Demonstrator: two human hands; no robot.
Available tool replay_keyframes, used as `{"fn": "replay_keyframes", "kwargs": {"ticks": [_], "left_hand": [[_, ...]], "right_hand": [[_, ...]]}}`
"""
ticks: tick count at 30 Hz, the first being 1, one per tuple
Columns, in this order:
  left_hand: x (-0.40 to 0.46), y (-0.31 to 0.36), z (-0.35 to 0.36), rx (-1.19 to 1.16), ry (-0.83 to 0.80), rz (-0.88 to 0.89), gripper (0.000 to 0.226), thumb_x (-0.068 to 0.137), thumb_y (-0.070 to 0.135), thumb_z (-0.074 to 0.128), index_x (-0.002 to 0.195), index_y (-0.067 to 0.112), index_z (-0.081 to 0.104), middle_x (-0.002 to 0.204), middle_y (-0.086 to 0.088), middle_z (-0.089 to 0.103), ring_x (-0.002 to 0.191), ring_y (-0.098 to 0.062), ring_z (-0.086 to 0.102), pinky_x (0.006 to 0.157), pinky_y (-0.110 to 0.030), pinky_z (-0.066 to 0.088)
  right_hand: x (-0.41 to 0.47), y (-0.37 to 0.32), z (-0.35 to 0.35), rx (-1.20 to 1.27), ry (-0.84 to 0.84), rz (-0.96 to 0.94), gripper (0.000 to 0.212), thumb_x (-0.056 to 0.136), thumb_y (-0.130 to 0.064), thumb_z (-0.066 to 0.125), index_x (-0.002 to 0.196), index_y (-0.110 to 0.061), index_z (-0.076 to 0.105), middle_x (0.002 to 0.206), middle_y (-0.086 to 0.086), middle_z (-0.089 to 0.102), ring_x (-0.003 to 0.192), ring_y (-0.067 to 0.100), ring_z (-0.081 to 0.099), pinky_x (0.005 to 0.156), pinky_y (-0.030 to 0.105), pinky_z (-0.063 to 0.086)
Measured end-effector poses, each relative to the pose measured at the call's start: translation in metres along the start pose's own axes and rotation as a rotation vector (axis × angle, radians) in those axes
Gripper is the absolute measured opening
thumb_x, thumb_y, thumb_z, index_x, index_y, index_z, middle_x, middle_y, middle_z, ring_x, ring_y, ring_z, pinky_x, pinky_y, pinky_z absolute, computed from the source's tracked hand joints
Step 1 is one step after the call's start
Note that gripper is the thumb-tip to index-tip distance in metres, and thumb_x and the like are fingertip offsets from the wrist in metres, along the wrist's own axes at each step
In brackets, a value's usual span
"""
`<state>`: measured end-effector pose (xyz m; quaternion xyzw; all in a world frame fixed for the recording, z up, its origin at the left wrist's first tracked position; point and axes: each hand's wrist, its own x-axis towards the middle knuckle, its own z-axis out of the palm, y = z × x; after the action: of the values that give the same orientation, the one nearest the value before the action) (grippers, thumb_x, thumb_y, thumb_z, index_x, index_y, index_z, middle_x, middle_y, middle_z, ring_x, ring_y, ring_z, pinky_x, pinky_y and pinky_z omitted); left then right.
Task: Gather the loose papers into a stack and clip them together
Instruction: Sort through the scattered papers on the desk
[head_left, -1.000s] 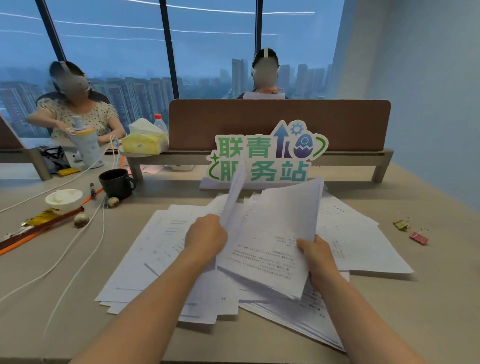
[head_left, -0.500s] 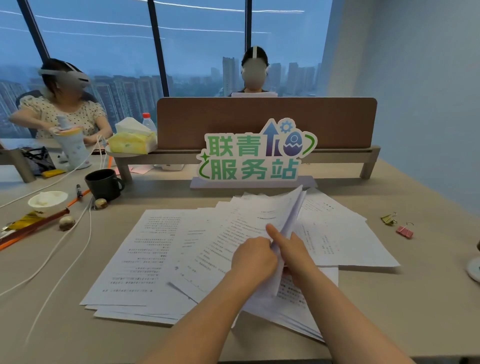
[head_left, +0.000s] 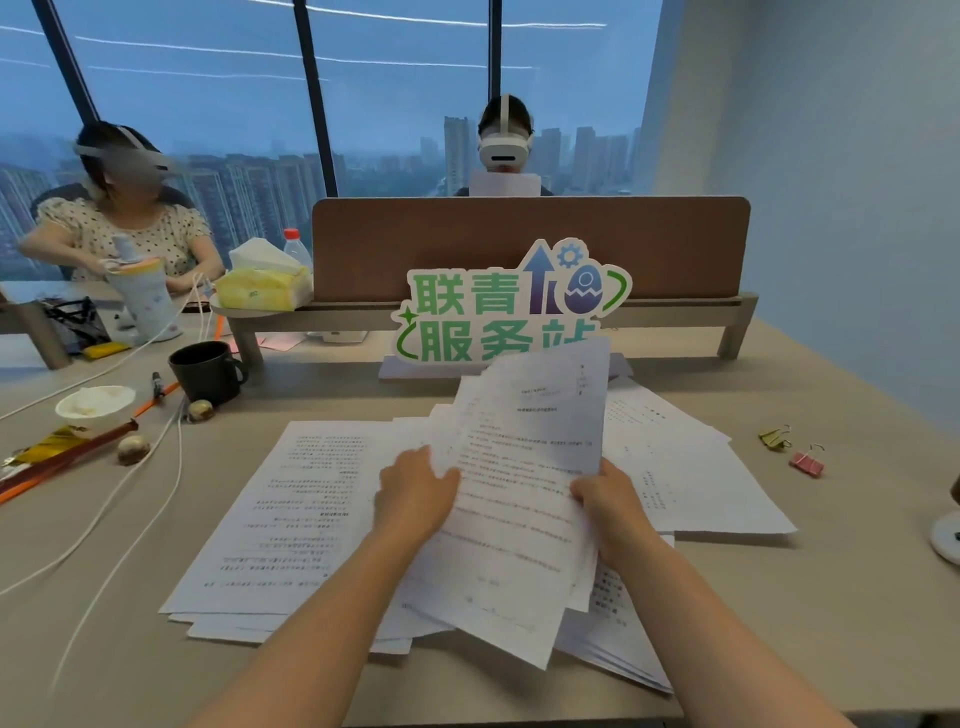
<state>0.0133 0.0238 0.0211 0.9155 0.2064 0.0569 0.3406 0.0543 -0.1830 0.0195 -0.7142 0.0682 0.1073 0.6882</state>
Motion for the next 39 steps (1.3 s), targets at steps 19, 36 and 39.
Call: {"fn": "replay_keyframes", "kwargs": {"ticks": [19, 36, 39], "left_hand": [[0.024, 0.015, -0.069, -0.969, 0.048, 0.018, 0.031, 0.104, 0.037, 0.04, 0.102, 0.021, 0.067, 0.108, -0.004, 0.07, 0.104, -0.027, 0.066, 0.091, -0.05, 0.056], [0.005, 0.016, -0.034, -0.772, 0.02, 0.264, 0.038, 0.084, 0.034, 0.071, 0.117, 0.019, 0.061, 0.111, 0.001, 0.072, 0.1, -0.02, 0.071, 0.083, -0.045, 0.061], [0.008, 0.013, -0.027, -0.652, 0.051, 0.25, 0.019, 0.097, 0.026, 0.057, 0.115, 0.022, 0.061, 0.109, 0.004, 0.07, 0.102, -0.022, 0.068, 0.081, -0.039, 0.06]], "right_hand": [[-0.013, -0.051, -0.008, 0.294, -0.112, -0.36, 0.017, 0.097, -0.005, 0.052, 0.105, -0.016, 0.064, 0.102, 0.009, 0.075, 0.096, 0.037, 0.072, 0.078, 0.051, 0.06], [-0.019, -0.034, -0.001, 0.063, -0.071, -0.425, 0.015, 0.088, -0.026, 0.07, 0.102, -0.022, 0.068, 0.097, -0.001, 0.076, 0.086, 0.021, 0.074, 0.065, 0.031, 0.06], [-0.016, -0.031, -0.001, 0.011, -0.032, -0.409, 0.009, 0.095, -0.022, 0.061, 0.099, -0.021, 0.069, 0.098, 0.001, 0.074, 0.085, 0.022, 0.073, 0.067, 0.033, 0.06]]}}
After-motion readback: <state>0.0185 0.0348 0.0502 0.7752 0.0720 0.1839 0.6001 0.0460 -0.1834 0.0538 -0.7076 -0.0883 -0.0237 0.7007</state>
